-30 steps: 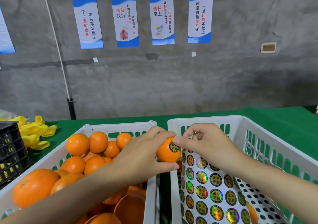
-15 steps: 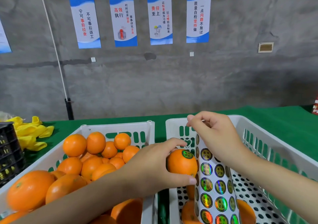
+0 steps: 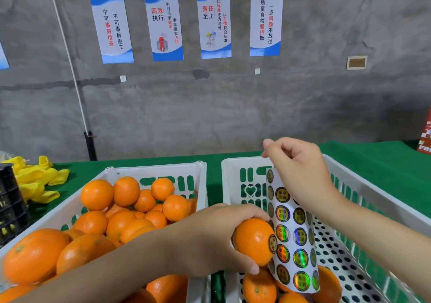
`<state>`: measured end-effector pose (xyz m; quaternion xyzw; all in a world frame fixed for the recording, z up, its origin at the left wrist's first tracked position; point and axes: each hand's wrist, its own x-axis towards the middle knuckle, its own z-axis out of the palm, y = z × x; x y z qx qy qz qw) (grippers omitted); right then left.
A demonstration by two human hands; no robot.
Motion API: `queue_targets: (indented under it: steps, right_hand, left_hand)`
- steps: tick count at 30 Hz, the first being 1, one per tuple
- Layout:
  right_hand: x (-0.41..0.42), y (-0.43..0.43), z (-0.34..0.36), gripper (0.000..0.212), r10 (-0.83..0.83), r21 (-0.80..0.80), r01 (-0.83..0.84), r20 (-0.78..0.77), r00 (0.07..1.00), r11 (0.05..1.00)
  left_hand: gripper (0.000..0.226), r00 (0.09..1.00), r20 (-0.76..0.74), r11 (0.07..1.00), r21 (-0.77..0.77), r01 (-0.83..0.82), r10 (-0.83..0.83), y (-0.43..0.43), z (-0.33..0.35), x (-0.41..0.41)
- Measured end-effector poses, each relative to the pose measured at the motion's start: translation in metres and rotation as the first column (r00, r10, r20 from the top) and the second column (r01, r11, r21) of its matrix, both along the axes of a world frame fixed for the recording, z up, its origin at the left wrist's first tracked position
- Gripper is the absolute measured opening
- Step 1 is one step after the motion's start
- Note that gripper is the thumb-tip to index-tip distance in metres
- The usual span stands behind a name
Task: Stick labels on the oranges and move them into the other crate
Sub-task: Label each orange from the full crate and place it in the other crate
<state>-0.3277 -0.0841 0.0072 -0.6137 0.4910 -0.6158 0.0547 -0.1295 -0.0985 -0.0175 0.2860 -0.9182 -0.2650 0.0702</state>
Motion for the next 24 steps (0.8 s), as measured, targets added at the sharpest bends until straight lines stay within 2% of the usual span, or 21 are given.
queue_targets:
  steps: [3, 7, 10, 12, 14, 15, 17, 21, 24]
  right_hand:
    - [0.001, 0.000, -0.001, 0.038, -0.002, 0.016, 0.002, -0.005, 1.000, 1.000]
    - [0.002, -0.001, -0.002, 0.035, 0.037, 0.045, -0.036, -0.029, 0.999, 0.998]
    - [0.001, -0.004, -0.002, 0.031, 0.158, 0.124, -0.154, -0.023, 0.987, 0.980]
    - [0.004, -0.006, -0.005, 0.029, 0.231, 0.184, -0.223, -0.024, 0.973, 0.957]
    - [0.008, -0.007, -0.010, 0.027, 0.291, 0.229, -0.278, -0.021, 0.957, 0.933]
    - [0.010, -0.007, -0.011, 0.027, 0.311, 0.246, -0.299, -0.010, 0.950, 0.922]
    - [0.012, -0.007, -0.011, 0.027, 0.337, 0.243, -0.332, 0.021, 0.941, 0.912]
    - [0.014, -0.006, -0.009, 0.023, 0.326, 0.226, -0.333, 0.071, 0.943, 0.915]
    - [0.010, -0.005, -0.011, 0.025, 0.217, 0.204, -0.220, 0.038, 0.975, 0.954]
  left_hand:
    - [0.060, 0.999, 0.025, 0.997, 0.073, -0.035, 0.033, 0.002, 0.000, -0.002]
    - [0.050, 0.998, 0.033, 0.998, 0.016, -0.060, 0.060, 0.003, -0.002, 0.001]
    - [0.049, 0.984, -0.099, 0.989, -0.007, -0.149, 0.148, 0.003, -0.005, 0.002]
    - [0.056, 0.913, -0.290, 0.957, 0.113, -0.266, 0.288, 0.002, -0.002, 0.000]
    - [0.062, 0.789, -0.440, 0.892, 0.342, -0.294, 0.429, 0.001, 0.004, -0.003]
    - [0.066, 0.760, -0.455, 0.866, 0.412, -0.284, 0.465, 0.000, 0.006, -0.003]
    - [0.071, 0.788, -0.415, 0.847, 0.475, -0.240, 0.455, 0.000, 0.009, -0.002]
    - [0.029, 0.808, -0.437, 0.829, 0.548, -0.110, 0.396, 0.000, 0.012, 0.001]
    - [0.019, 0.794, -0.439, 0.858, 0.477, -0.192, 0.421, -0.004, 0.013, 0.002]
